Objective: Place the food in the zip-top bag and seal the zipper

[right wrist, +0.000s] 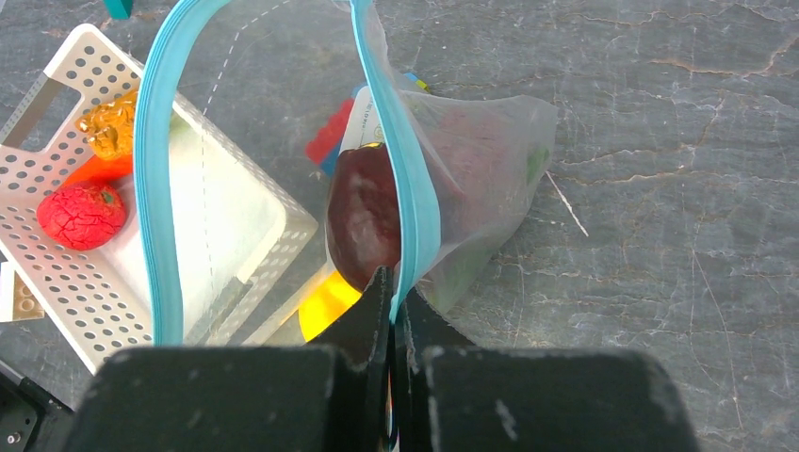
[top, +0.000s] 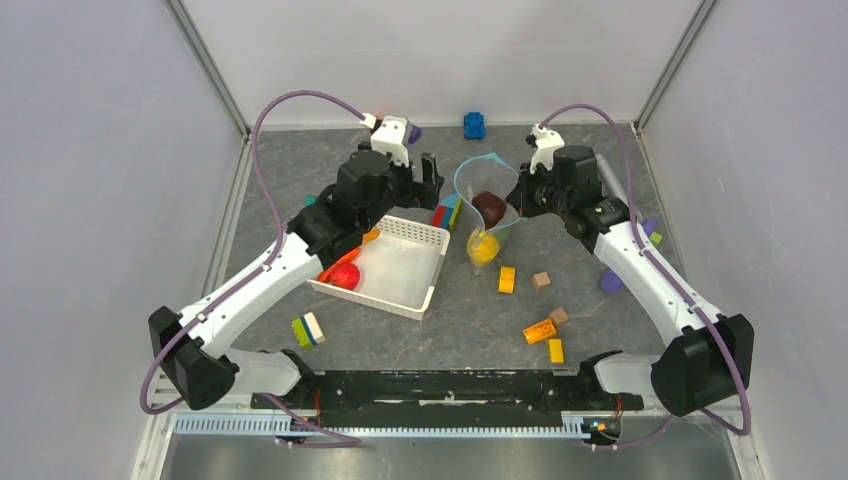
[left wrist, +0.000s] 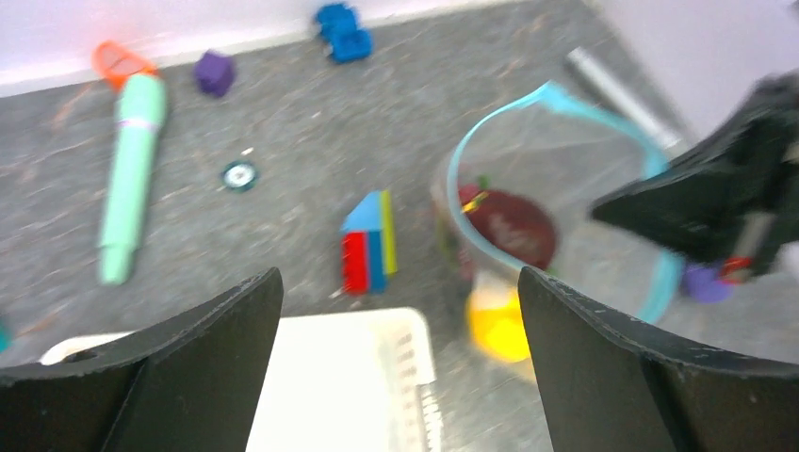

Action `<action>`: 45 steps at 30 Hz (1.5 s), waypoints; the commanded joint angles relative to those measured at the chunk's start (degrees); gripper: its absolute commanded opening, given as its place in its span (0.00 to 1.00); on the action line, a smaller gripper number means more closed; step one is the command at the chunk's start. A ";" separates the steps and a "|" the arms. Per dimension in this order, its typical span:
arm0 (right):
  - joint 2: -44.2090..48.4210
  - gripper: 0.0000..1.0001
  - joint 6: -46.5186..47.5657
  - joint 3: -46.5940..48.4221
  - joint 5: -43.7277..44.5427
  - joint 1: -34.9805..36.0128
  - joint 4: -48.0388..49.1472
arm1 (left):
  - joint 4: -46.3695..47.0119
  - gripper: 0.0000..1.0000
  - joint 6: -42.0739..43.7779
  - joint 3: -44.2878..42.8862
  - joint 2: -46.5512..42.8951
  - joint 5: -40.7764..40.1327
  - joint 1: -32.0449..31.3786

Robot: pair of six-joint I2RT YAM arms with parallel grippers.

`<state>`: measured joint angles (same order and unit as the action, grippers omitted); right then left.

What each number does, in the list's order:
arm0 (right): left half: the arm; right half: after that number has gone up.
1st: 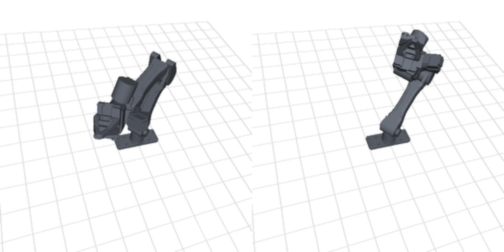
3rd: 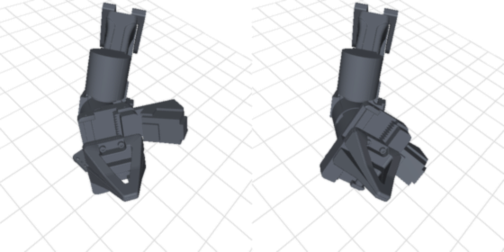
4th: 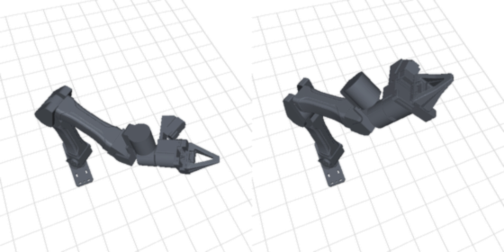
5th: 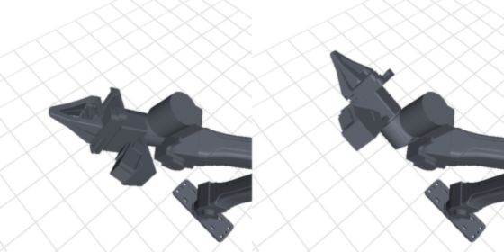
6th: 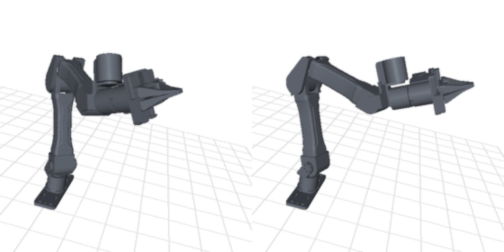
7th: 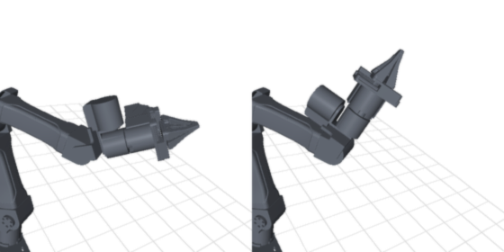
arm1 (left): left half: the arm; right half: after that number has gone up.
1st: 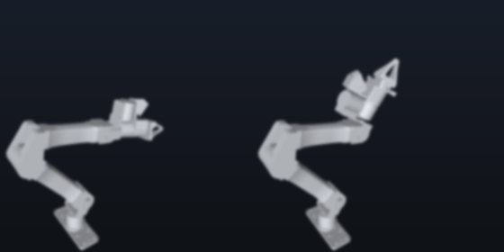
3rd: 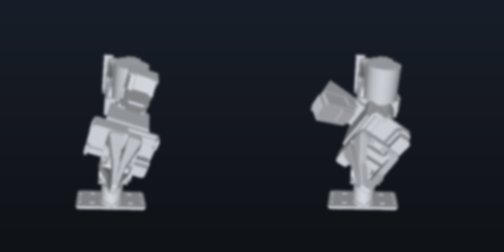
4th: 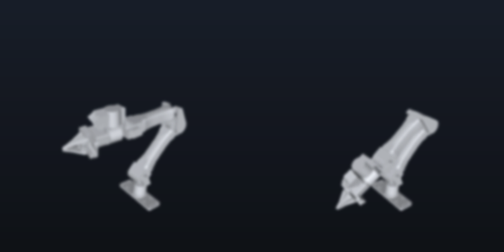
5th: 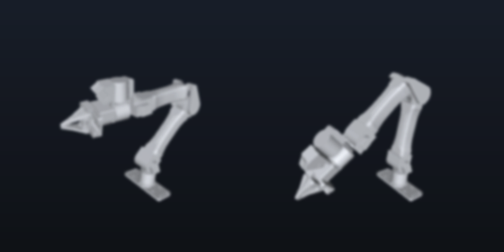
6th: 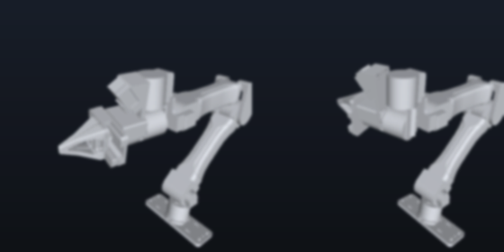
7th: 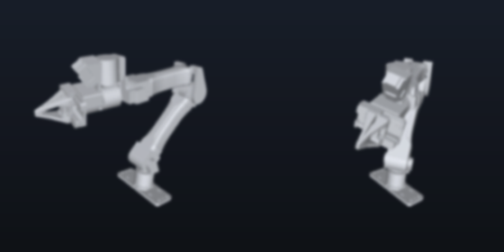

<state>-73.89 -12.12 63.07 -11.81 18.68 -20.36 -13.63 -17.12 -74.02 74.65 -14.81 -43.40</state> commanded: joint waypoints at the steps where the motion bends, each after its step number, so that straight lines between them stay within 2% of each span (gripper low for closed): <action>1: 1.25 0.00 0.64 0.51 0.23 -0.05 2.06 | -12.10 1.00 14.15 2.23 -0.68 -5.42 0.24; 3: 1.09 0.01 0.75 0.53 0.25 -0.05 2.10 | -13.79 1.00 22.22 5.63 -1.08 -6.52 0.24; 7: 0.66 0.01 0.85 0.78 0.08 -0.05 1.70 | -14.19 1.00 31.63 10.50 0.07 -14.01 0.58; 11: 0.50 0.01 1.19 0.91 0.50 -0.04 1.49 | -14.67 1.00 38.06 14.02 2.34 -13.08 2.32; 13: 0.53 0.01 1.33 1.15 0.77 -0.05 1.37 | -12.92 1.00 39.16 15.62 3.10 -13.53 4.47; 16: 0.42 0.01 1.50 1.17 1.16 -0.10 1.25 | -12.63 1.00 40.58 17.25 4.40 -7.43 8.62; 23: -0.32 0.01 1.60 1.53 1.26 -0.09 0.86 | -11.50 1.00 43.28 17.95 9.35 0.00 12.43; 28: -0.21 0.01 1.75 1.64 1.50 -0.05 0.73 | -9.06 1.00 44.64 18.25 11.22 3.00 14.93; 34: -0.03 0.01 1.98 1.61 1.98 -0.04 0.65 | -10.35 0.99 43.99 14.96 16.63 4.04 17.87; 38: -0.04 0.00 1.97 1.81 2.14 -0.05 0.42 | -12.12 0.90 44.10 12.80 19.32 6.19 18.42; 43: -0.14 0.00 2.06 2.04 2.35 -0.05 0.13 | -11.78 0.62 43.72 11.67 21.01 4.91 18.51; 45: -0.23 0.00 2.05 2.14 2.49 -0.09 -0.01 | -11.69 0.54 43.56 11.31 21.48 4.22 18.52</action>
<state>-74.08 -11.03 63.07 -10.22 18.68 -20.71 -25.78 25.34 -60.03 95.22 -10.35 -25.10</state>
